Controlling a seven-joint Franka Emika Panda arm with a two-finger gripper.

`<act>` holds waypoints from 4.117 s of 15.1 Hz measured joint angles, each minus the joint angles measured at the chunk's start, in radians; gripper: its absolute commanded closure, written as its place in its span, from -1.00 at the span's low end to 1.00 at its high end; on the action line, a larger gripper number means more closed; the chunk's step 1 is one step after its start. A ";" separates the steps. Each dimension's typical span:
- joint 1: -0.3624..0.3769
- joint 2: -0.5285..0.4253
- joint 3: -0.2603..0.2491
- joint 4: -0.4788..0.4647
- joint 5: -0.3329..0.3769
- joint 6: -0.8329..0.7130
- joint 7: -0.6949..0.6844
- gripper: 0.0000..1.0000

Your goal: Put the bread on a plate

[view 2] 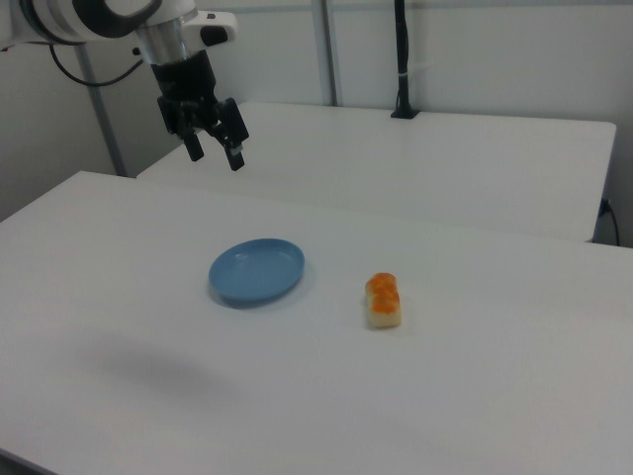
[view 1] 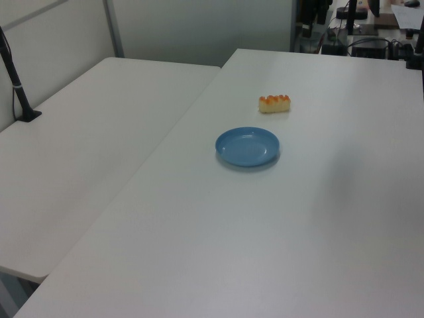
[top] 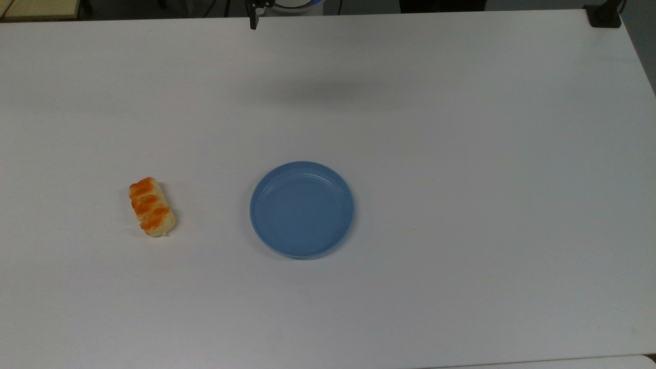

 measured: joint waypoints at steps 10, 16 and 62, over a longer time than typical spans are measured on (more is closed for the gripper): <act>0.000 0.000 0.000 -0.001 0.000 0.000 0.067 -1.00; 0.000 0.000 0.000 -0.001 0.000 0.000 0.068 -1.00; -0.017 -0.006 0.000 -0.032 0.078 0.001 -0.115 -1.00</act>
